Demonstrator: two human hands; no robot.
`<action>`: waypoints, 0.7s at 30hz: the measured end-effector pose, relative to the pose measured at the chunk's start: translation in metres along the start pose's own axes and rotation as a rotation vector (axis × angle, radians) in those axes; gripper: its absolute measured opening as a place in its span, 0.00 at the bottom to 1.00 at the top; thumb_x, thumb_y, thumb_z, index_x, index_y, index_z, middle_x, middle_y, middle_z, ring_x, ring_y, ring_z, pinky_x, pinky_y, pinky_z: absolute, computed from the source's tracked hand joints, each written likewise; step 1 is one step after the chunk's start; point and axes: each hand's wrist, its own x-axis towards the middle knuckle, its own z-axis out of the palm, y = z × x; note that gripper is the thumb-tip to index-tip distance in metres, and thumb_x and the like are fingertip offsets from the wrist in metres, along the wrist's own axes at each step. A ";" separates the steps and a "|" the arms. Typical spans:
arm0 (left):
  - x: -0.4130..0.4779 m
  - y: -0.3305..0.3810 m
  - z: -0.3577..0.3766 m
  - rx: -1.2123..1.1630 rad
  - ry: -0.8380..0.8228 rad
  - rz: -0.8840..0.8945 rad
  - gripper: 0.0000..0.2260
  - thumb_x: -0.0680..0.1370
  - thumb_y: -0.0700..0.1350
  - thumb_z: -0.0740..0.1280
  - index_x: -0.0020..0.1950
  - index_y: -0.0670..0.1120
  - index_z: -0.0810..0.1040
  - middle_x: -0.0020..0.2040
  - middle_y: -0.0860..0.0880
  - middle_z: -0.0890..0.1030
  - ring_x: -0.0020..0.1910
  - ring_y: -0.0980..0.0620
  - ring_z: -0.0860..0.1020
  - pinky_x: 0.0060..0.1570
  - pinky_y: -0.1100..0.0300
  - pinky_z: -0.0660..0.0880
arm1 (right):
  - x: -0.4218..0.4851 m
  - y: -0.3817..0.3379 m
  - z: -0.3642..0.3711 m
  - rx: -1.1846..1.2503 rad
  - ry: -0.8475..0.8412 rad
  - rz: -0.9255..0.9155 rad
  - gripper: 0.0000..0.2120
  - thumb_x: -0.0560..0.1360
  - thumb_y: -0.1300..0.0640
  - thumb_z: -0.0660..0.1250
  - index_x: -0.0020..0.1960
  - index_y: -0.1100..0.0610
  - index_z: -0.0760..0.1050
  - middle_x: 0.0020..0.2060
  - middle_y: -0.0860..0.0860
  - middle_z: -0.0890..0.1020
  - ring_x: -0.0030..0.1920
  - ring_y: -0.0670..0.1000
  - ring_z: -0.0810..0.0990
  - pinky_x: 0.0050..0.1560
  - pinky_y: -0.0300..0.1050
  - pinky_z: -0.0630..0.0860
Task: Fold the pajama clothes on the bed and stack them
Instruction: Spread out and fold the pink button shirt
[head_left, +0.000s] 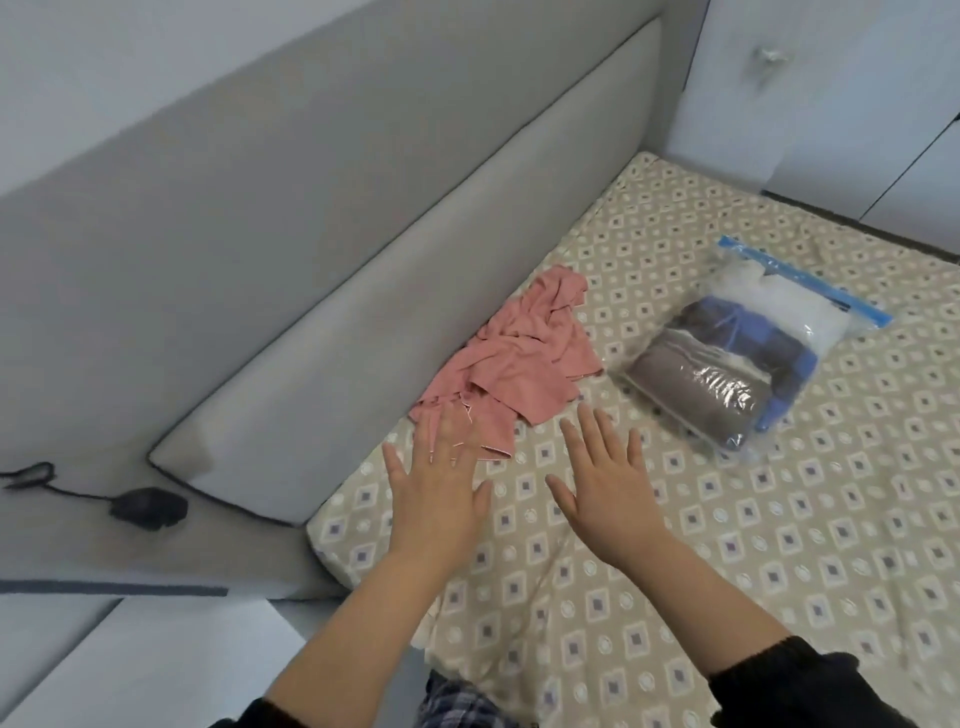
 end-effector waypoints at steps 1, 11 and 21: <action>0.014 -0.015 0.005 -0.008 -0.014 0.017 0.30 0.81 0.56 0.54 0.79 0.53 0.44 0.79 0.48 0.39 0.78 0.46 0.39 0.70 0.33 0.44 | 0.015 -0.006 0.006 -0.005 -0.011 0.013 0.35 0.78 0.37 0.39 0.79 0.55 0.48 0.76 0.52 0.40 0.75 0.52 0.35 0.72 0.55 0.32; 0.148 -0.105 0.140 -0.324 -0.585 -0.223 0.30 0.81 0.51 0.59 0.79 0.53 0.47 0.80 0.49 0.43 0.78 0.45 0.46 0.73 0.39 0.51 | 0.128 -0.020 0.083 0.031 -0.167 0.212 0.33 0.80 0.43 0.51 0.78 0.58 0.45 0.78 0.54 0.49 0.78 0.54 0.44 0.75 0.58 0.41; 0.223 -0.128 0.245 -0.913 -0.563 -0.851 0.23 0.76 0.41 0.63 0.71 0.39 0.67 0.64 0.35 0.75 0.58 0.35 0.76 0.58 0.46 0.75 | 0.163 -0.027 0.150 0.039 -0.239 0.256 0.35 0.79 0.44 0.52 0.78 0.57 0.41 0.78 0.53 0.47 0.78 0.53 0.43 0.75 0.57 0.42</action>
